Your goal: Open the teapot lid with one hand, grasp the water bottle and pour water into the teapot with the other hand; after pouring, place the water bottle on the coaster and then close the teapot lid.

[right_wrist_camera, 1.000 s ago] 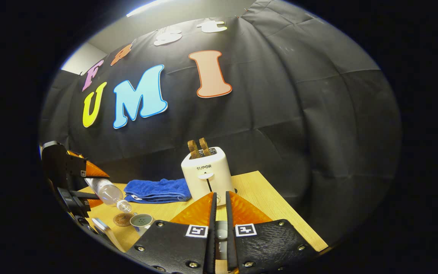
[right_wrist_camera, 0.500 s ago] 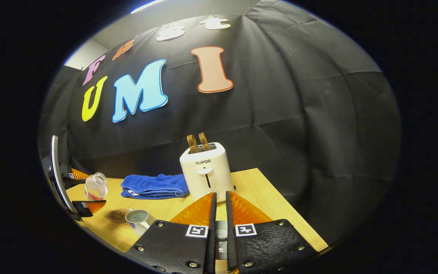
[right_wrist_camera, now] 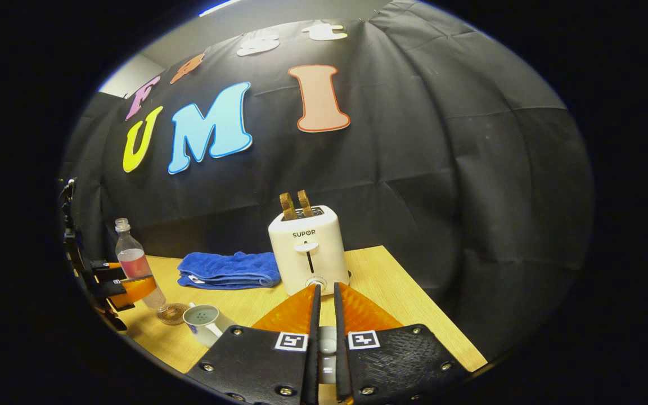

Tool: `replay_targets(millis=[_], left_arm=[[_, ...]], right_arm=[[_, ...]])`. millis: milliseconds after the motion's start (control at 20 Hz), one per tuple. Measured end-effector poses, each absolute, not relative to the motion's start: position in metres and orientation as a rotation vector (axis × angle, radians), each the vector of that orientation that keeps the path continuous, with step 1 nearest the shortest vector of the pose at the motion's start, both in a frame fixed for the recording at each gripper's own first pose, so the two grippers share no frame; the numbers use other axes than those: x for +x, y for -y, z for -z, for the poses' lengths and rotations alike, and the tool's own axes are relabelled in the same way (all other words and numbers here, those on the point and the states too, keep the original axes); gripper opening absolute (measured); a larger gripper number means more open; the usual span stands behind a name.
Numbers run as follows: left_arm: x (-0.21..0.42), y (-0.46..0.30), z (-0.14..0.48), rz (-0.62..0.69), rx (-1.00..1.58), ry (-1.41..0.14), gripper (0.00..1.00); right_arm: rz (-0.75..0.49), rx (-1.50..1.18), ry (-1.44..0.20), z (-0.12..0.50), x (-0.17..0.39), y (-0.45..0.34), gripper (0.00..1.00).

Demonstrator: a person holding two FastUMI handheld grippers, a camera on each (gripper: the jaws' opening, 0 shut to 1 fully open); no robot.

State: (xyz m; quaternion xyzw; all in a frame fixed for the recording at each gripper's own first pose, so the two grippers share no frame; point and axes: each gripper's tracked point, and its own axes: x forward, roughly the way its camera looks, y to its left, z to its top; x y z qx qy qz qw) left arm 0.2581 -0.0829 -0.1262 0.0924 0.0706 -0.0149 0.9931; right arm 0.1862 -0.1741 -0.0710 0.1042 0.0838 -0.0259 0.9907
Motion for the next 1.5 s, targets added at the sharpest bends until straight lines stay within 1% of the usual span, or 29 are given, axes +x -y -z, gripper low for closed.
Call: replay_targets(millis=[150, 350, 500, 650, 800, 950, 1150, 1250, 1300, 1350, 1400, 1450, 1500], left_arm=[[0.263, 0.091, 0.131, 0.035, 0.081, -0.146, 0.83], [0.261, 0.091, 0.139, 0.041, 0.064, -0.19, 0.82], [0.263, 0.091, 0.141, 0.061, 0.096, -0.188, 0.84], [0.264, 0.09, 0.137, 0.06, 0.114, -0.176, 0.89], [0.265, 0.09, 0.137, 0.054, 0.103, -0.166, 0.89], [0.26, 0.086, 0.138, 0.04, 0.092, -0.18, 1.0], [0.25, 0.089, 0.137, 0.039, 0.05, -0.197, 1.0], [0.246, 0.091, 0.134, 0.046, 0.041, -0.185, 1.0], [0.242, 0.092, 0.135, 0.049, 0.04, -0.185, 1.0], [0.239, 0.092, 0.134, 0.052, 0.044, -0.185, 1.0], [0.236, 0.09, 0.135, 0.05, 0.046, -0.18, 1.0], [0.233, 0.089, 0.134, 0.045, 0.044, -0.18, 1.0], [0.228, 0.089, 0.135, 0.047, 0.039, -0.181, 1.0]], right_arm=[[0.055, 0.207, -0.173, 0.073, 0.188, 0.174, 0.12], [0.051, 0.187, -0.181, 0.076, 0.189, 0.17, 0.12], [0.044, 0.173, -0.186, 0.078, 0.189, 0.167, 0.12], [0.037, 0.17, -0.192, 0.08, 0.189, 0.165, 0.12], [0.026, 0.173, -0.195, 0.081, 0.19, 0.162, 0.12], [0.002, 0.168, -0.192, 0.079, 0.189, 0.155, 0.12], [-0.02, 0.133, -0.175, 0.069, 0.193, 0.14, 0.12], [-0.044, 0.119, -0.164, 0.059, 0.197, 0.124, 0.12], [-0.065, 0.11, -0.157, 0.054, 0.199, 0.113, 0.16], [-0.088, 0.102, -0.152, 0.048, 0.202, 0.101, 0.12], [-0.111, 0.097, -0.147, 0.043, 0.204, 0.088, 0.16], [-0.136, 0.098, -0.146, 0.039, 0.207, 0.076, 0.12], [-0.163, 0.106, -0.146, 0.035, 0.211, 0.063, 0.16]])
